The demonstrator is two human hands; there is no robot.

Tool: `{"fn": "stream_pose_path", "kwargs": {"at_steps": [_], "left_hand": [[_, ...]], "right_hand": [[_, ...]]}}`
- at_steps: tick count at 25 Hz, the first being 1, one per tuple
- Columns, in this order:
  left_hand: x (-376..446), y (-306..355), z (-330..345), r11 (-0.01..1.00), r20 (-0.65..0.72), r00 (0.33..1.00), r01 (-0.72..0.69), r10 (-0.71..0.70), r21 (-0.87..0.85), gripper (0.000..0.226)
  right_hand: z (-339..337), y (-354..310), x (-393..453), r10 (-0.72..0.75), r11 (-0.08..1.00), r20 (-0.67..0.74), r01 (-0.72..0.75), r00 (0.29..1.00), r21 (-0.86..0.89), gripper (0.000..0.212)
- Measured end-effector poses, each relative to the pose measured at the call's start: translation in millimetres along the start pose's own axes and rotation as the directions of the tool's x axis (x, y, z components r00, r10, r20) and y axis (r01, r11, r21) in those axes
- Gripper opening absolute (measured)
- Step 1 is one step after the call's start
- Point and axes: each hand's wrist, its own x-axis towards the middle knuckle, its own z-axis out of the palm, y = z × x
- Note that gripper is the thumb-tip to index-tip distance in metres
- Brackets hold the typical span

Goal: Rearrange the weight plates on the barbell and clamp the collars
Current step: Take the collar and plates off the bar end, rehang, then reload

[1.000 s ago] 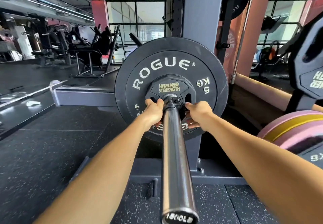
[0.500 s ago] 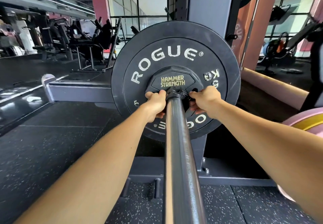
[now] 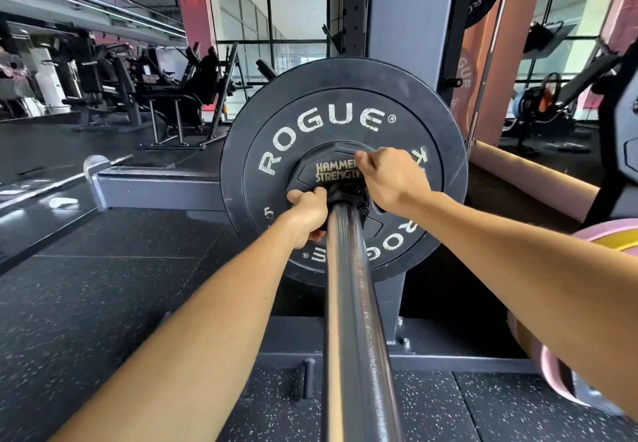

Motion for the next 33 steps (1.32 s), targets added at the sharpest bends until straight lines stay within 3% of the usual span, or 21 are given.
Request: {"fn": "stream_pose_path", "kwargs": {"at_steps": [4,9,12,14,16,18,21,24,33], "left_hand": [[0,-1,1,1.000,-0.006,1.000,0.017,-0.017,-0.010,0.024],[-7,2,-5,0.999,0.031,0.999,-0.016,0.014,0.050,0.024],[-15,12,-12,0.993,0.101,0.995,-0.037,0.025,0.109,0.038],[-19,23,-16,0.996,0.128,0.991,0.026,-0.036,0.080,0.073],[-24,30,-16,0.996,0.196,0.977,0.075,-0.084,0.055,0.101],[-27,31,-13,0.994,0.209,0.974,0.075,-0.089,0.076,0.111],[-22,25,-7,0.997,0.143,0.987,0.069,-0.075,0.044,0.083],[-22,20,-1,0.995,0.107,0.992,0.070,-0.062,-0.074,0.060],[-24,17,0,0.963,0.109,0.989,0.125,-0.102,-0.238,0.056]], "right_hand": [[15,-5,0,-0.122,0.992,0.103,0.117,0.987,0.049,0.044],[21,-6,6,-0.134,0.985,0.193,0.110,0.972,0.132,0.044],[19,4,0,0.063,0.954,0.144,-0.103,0.988,0.283,0.048],[20,16,-5,0.280,0.888,0.110,-0.301,0.954,0.349,0.042],[19,28,-13,0.457,0.738,0.229,-0.510,0.859,0.441,0.032],[23,33,-20,0.509,0.569,0.402,-0.648,0.761,0.507,0.031],[36,28,-29,0.470,0.432,0.554,-0.726,0.688,0.535,0.025],[39,26,-26,0.472,0.348,0.574,-0.740,0.669,0.575,0.026],[30,17,-19,0.498,0.444,0.530,-0.727,0.686,0.523,0.027]]}}
